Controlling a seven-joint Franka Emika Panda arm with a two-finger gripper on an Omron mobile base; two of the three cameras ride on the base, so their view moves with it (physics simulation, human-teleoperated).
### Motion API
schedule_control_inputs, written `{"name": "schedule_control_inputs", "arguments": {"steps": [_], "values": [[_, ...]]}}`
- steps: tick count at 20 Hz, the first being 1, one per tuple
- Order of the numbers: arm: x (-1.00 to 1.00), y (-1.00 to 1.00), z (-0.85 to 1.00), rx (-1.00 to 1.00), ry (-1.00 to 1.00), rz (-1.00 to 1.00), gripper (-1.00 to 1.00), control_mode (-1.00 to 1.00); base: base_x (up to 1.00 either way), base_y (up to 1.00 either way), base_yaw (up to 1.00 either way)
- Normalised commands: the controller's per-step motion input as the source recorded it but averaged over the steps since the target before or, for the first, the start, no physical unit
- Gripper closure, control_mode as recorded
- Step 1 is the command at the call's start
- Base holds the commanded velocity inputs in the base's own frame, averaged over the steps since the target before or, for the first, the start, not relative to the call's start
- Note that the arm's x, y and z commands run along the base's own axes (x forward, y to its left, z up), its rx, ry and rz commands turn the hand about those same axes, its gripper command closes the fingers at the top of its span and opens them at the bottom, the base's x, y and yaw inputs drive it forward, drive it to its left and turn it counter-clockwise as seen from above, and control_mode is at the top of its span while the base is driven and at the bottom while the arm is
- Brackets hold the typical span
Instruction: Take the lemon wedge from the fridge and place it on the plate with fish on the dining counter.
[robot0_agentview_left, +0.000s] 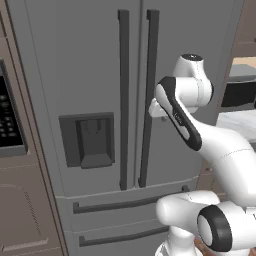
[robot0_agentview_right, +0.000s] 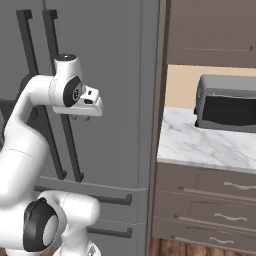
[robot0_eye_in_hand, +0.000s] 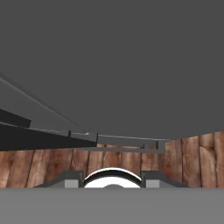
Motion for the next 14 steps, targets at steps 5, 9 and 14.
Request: {"name": "schedule_control_inputs", "arguments": {"steps": [5,9,14], "values": [[0.00,0.00,0.00,0.00,-0.02,0.00,-1.00,-1.00,0.00,0.00,0.00],[-0.04,0.00,0.00,0.00,0.00,0.00,-1.00,-1.00,0.00,0.00,0.00],[-0.13,0.04,-0.06,0.00,0.00,0.00,-1.00,1.00,-0.11,0.06,0.00]]}}
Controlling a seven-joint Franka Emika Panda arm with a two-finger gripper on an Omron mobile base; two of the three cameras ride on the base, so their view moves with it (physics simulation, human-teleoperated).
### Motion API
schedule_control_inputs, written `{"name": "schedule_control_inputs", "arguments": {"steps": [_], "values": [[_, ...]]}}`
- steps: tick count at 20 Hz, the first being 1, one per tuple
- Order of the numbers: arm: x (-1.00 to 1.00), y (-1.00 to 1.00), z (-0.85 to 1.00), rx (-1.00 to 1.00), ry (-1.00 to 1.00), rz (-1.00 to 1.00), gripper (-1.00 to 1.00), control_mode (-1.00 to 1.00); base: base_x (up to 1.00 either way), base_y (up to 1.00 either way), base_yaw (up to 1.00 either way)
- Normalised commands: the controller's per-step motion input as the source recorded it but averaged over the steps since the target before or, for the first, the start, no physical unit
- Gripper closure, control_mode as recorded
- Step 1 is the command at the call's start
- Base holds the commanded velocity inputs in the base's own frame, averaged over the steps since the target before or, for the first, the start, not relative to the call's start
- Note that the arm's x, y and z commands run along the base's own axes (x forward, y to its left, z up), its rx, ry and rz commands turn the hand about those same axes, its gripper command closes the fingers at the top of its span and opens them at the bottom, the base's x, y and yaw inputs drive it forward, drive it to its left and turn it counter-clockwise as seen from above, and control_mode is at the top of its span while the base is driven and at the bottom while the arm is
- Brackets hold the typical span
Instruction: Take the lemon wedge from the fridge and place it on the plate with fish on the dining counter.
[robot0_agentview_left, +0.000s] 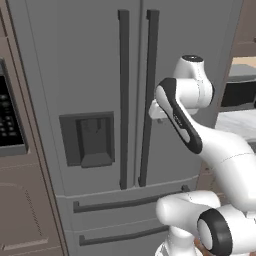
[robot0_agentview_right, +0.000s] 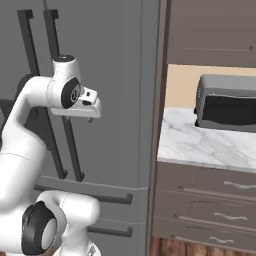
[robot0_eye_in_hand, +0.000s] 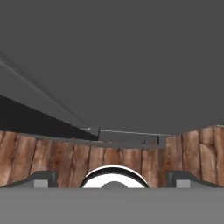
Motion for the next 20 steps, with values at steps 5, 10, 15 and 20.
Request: {"name": "schedule_control_inputs", "arguments": {"steps": [5,10,15,20], "values": [[0.00,0.00,0.00,0.00,0.00,0.00,-1.00,1.00,-0.59,0.49,0.00],[0.00,0.00,0.00,0.00,0.00,0.00,-1.00,1.00,-0.37,0.55,0.00],[0.00,0.00,0.00,0.00,0.00,0.00,-1.00,1.00,-0.48,0.27,0.00],[0.00,0.00,0.00,0.00,0.00,0.00,-1.00,1.00,-0.68,0.00,0.00]]}}
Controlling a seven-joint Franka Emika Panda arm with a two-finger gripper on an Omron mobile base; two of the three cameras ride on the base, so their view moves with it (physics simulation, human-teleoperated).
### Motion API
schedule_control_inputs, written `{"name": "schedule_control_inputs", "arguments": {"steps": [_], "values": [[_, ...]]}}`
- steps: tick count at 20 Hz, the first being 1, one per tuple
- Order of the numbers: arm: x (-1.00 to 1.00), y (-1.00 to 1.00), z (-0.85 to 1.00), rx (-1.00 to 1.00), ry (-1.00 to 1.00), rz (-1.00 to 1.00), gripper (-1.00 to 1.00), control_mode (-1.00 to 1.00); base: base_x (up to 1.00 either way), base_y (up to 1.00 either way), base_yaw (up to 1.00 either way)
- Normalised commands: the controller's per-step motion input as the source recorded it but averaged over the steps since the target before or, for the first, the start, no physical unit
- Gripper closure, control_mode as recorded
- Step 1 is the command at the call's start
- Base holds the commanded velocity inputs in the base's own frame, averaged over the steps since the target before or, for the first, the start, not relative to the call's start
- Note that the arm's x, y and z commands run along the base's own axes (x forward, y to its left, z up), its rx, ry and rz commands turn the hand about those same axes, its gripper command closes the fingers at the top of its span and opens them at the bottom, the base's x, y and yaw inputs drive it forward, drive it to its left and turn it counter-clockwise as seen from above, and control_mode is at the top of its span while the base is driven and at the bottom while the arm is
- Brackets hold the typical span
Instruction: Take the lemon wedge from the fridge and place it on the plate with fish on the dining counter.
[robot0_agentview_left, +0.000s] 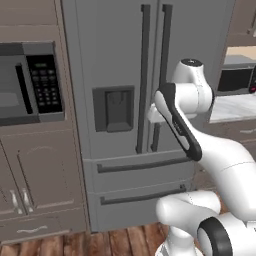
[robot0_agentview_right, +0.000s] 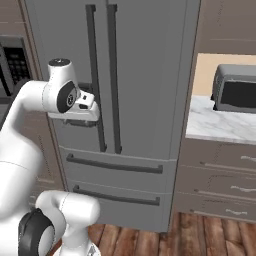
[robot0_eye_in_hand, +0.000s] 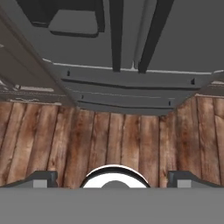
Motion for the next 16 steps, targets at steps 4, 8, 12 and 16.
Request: {"name": "schedule_control_inputs", "arguments": {"steps": [4,8,12,16], "values": [[0.00,0.00,0.00,0.00,0.00,0.00,-1.00,1.00,-0.60,0.00,-0.01],[0.00,0.00,0.00,0.00,0.00,0.00,-1.00,1.00,-0.06,0.00,0.00],[0.00,0.00,0.00,0.00,0.00,0.00,-1.00,-1.00,0.00,0.00,0.00],[0.00,0.00,0.00,0.00,0.00,0.00,-1.00,-1.00,0.00,0.00,0.00]]}}
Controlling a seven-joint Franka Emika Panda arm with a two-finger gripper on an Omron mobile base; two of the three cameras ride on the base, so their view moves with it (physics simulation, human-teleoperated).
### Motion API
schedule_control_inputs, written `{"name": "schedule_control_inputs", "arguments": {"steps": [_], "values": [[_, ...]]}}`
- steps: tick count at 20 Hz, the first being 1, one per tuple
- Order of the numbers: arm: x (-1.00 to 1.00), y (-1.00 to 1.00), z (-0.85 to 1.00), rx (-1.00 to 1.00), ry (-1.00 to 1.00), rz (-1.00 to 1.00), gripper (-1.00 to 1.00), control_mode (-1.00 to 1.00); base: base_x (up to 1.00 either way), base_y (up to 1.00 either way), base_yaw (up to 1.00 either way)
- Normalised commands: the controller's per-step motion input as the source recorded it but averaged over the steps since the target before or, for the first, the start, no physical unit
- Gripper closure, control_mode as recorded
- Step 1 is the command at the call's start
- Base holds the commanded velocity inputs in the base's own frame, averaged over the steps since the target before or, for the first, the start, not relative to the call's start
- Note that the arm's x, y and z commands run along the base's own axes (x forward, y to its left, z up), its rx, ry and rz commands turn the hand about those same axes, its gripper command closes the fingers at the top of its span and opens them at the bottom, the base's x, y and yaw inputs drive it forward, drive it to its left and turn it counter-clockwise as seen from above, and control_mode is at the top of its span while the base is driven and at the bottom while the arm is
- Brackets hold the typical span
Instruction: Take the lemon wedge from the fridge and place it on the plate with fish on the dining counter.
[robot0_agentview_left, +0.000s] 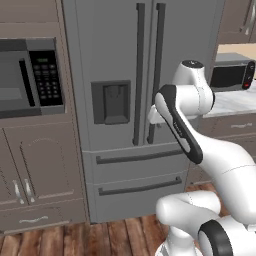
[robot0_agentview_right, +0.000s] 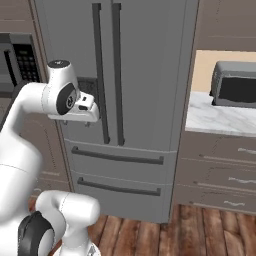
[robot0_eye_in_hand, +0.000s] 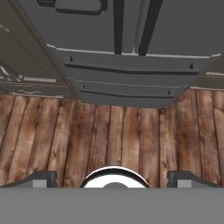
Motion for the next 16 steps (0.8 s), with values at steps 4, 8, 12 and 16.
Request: {"name": "schedule_control_inputs", "arguments": {"steps": [4,8,12,16], "values": [[0.02,-0.17,0.04,0.00,-0.06,0.00,-1.00,-1.00,0.00,0.00,0.00],[0.07,-0.41,0.34,0.00,-0.38,0.00,-1.00,-1.00,0.00,0.00,0.00],[0.40,-0.44,0.42,0.00,-0.28,0.00,-1.00,-1.00,0.00,0.00,0.00],[0.43,-0.15,0.48,0.00,-0.30,0.02,-1.00,-1.00,0.00,0.00,0.00]]}}
